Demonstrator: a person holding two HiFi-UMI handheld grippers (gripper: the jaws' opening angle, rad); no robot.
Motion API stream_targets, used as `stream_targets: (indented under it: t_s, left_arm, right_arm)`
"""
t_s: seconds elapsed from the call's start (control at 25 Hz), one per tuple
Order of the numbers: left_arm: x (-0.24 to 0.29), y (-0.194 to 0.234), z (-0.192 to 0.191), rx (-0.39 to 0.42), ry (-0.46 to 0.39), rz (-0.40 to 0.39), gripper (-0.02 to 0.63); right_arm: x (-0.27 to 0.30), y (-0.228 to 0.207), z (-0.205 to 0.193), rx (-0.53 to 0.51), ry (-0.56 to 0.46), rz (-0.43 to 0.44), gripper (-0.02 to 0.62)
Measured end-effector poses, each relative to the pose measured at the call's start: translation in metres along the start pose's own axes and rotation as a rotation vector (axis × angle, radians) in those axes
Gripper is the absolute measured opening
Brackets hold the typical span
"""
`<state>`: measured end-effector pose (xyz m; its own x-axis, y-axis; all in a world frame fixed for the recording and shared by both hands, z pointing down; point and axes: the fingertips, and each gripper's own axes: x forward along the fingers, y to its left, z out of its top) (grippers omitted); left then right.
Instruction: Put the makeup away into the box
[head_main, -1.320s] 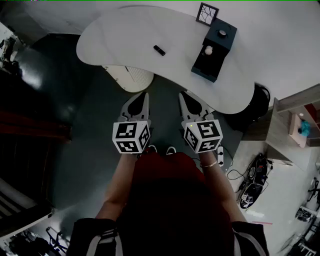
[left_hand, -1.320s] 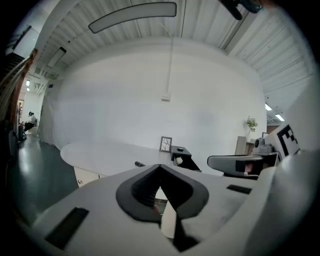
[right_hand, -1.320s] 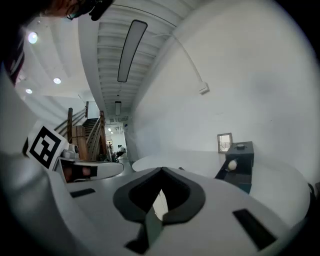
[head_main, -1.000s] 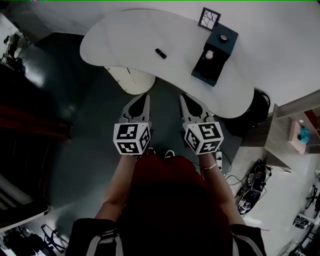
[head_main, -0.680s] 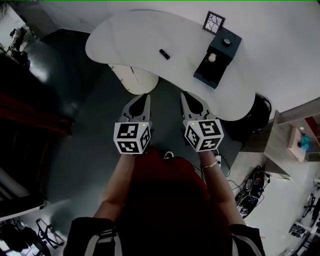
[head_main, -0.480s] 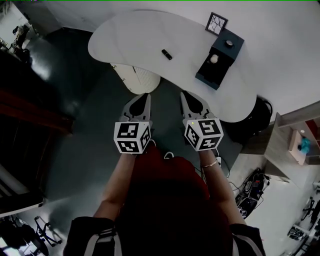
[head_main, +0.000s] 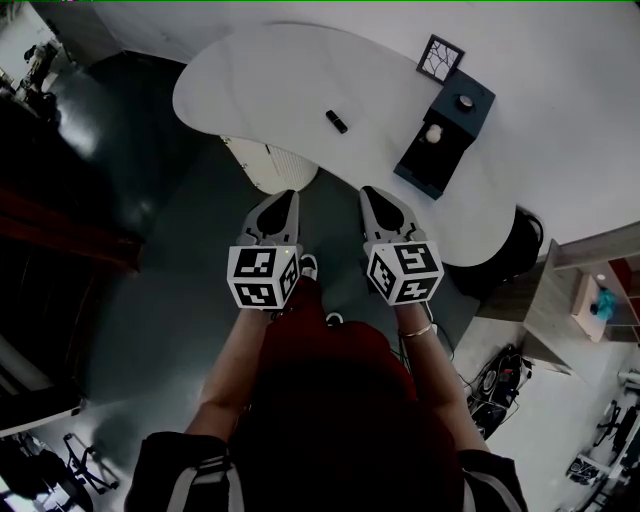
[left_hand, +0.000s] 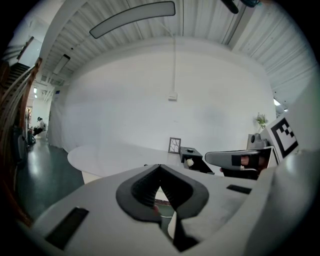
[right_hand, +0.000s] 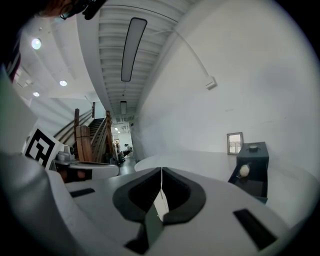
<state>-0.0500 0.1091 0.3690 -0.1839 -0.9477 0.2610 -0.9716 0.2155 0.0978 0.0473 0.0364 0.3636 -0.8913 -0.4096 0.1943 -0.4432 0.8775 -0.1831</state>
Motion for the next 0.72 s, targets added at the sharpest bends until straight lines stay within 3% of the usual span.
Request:
stream_targets:
  t_s: [0.72]
  left_arm:
    - [0.109,0.075,0.012,-0.046,0.041,-0.022,0.021]
  right_arm:
    - [0.127,-0.035,0.0,-0.061,0.111,-0.02,0.017]
